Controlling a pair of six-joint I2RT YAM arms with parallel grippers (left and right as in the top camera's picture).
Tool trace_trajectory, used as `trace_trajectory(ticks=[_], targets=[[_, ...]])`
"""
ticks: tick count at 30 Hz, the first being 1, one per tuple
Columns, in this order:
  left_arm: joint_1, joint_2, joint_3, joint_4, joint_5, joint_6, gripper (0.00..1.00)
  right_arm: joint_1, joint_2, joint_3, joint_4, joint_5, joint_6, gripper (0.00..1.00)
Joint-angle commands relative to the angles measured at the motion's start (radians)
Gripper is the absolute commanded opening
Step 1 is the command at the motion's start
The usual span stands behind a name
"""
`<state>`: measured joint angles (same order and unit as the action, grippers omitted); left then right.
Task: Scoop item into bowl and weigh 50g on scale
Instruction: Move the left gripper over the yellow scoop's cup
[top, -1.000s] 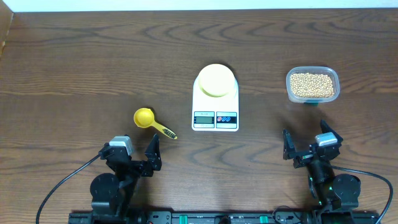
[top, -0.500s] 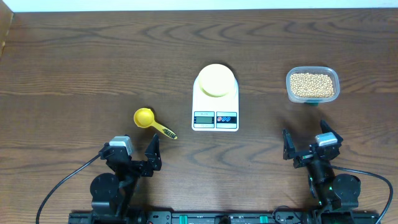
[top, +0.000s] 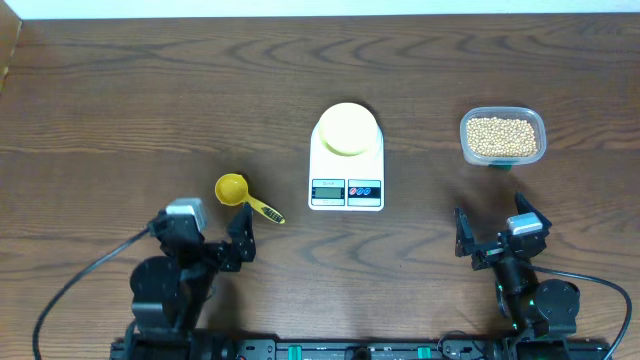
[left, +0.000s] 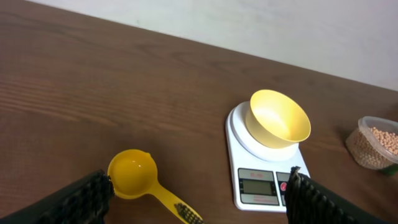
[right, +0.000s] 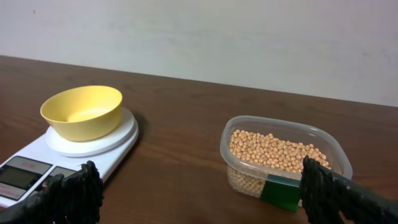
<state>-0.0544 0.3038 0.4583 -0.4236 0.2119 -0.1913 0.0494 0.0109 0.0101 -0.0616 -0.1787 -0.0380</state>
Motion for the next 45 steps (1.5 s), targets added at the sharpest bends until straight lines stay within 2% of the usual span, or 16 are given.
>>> trace_trajectory(ticks=[1,5,15,19,25,26,30,38,45], targets=[[-0.003,0.093,0.072,-0.002,0.035,-0.013,0.91,0.01,-0.005,-0.005,0.0,0.008,-0.012,0.99],[-0.003,0.193,0.137,-0.01,0.088,-0.013,0.91,0.01,-0.005,-0.005,0.0,0.008,-0.012,0.99],[-0.003,0.377,0.373,-0.222,0.079,-0.012,0.91,0.01,-0.005,-0.005,0.0,0.008,-0.012,0.99],[-0.003,0.446,0.478,-0.321,-0.006,-0.013,0.91,0.01,-0.005,-0.005,0.0,0.008,-0.012,0.99],[-0.003,0.581,0.779,-0.609,-0.302,-0.013,0.91,0.01,-0.005,-0.005,0.0,0.008,-0.012,0.99],[-0.003,0.598,0.821,-0.634,-0.315,-0.013,0.91,0.01,-0.005,-0.005,0.0,0.008,-0.012,0.99],[-0.003,0.631,0.921,-0.641,-0.241,-0.013,0.91,0.01,-0.005,-0.005,0.0,0.008,-0.012,0.99],[-0.003,0.641,0.92,-0.634,-0.056,-0.013,0.91,0.01,-0.005,-0.005,0.0,0.008,-0.012,0.99],[-0.003,0.663,0.92,-0.607,-0.052,-0.013,0.91,0.01,-0.005,-0.005,0.0,0.008,-0.012,0.99]])
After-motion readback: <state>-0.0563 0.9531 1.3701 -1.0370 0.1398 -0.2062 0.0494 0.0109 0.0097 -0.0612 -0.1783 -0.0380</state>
